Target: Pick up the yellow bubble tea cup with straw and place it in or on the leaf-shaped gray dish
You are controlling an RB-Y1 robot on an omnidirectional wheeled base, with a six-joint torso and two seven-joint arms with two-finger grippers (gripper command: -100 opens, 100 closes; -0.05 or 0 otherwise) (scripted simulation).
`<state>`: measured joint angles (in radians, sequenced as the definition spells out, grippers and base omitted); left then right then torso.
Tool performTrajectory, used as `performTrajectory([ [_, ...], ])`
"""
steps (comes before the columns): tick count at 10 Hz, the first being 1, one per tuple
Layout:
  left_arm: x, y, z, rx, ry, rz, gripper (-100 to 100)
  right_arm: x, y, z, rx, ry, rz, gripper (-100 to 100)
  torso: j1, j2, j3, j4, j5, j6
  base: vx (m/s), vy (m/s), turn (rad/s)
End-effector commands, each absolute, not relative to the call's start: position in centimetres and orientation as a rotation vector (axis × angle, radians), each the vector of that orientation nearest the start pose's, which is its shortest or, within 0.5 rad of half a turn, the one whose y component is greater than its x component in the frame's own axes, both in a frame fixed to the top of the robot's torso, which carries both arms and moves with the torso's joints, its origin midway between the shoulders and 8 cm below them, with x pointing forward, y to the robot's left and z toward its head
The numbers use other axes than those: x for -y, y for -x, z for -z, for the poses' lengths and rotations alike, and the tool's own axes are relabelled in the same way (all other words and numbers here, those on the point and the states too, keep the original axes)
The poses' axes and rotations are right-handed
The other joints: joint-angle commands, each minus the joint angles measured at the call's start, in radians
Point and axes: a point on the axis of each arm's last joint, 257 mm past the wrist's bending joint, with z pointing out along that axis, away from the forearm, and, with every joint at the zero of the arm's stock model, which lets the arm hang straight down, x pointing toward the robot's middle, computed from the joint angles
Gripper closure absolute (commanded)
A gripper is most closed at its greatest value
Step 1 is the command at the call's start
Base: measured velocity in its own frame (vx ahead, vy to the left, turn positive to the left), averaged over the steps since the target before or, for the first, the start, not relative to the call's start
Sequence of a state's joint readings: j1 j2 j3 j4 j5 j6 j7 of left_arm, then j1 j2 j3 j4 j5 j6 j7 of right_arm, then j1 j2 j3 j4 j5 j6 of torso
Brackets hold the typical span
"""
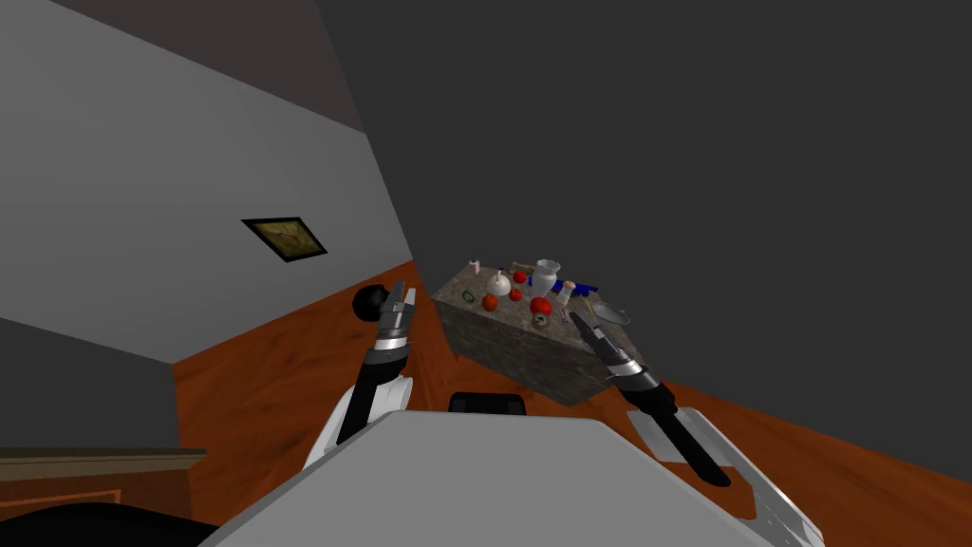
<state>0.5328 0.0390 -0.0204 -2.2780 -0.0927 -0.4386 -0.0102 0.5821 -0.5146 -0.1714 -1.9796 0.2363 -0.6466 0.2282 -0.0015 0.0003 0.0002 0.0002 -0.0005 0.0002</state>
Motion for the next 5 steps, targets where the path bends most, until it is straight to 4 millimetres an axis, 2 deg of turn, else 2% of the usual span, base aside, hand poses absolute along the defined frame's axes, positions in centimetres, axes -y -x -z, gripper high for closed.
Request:
performTrajectory([
  [1, -26.5, -35.4, 0.1, -0.765, 0.644, 1.220, 0, 32.9, -35.4, 11.7, -1.337, -0.007, -0.635, -100, 0.000, 0.000, 0.000, 0.000, 0.000, 0.000, -0.024, -0.012, 0.094],
  [2, -26.5, -35.4, 0.1, -0.765, 0.644, 1.221, 0, 34.0, -35.4, 13.0, -1.385, 0.040, -0.576, -100, 0.000, 0.000, 0.000, 0.000, 0.000, 0.000, -0.029, -0.008, 0.161],
  [3, -26.5, -35.4, 0.1, -0.765, 0.644, 1.221, 0, 34.0, -35.5, 13.0, -1.397, 0.065, -0.572, -100, 0.000, 0.000, 0.000, 0.000, 0.000, 0.000, -0.022, -0.007, 0.042],
  [4, -26.5, -35.4, 0.1, -0.765, 0.644, 1.220, 0, 35.1, -35.5, 14.2, -1.445, 0.118, -0.512, -100, 0.001, 0.000, 0.000, 0.000, 0.000, 0.000, -0.020, 0.007, 0.074],
  [5, -26.5, -35.4, 0.1, -0.765, 0.644, 1.221, 0, 35.1, -35.6, 14.2, -1.450, 0.132, -0.510, -100, 0.001, 0.000, 0.000, 0.000, 0.000, 0.000, -0.016, 0.008, 0.048],
])
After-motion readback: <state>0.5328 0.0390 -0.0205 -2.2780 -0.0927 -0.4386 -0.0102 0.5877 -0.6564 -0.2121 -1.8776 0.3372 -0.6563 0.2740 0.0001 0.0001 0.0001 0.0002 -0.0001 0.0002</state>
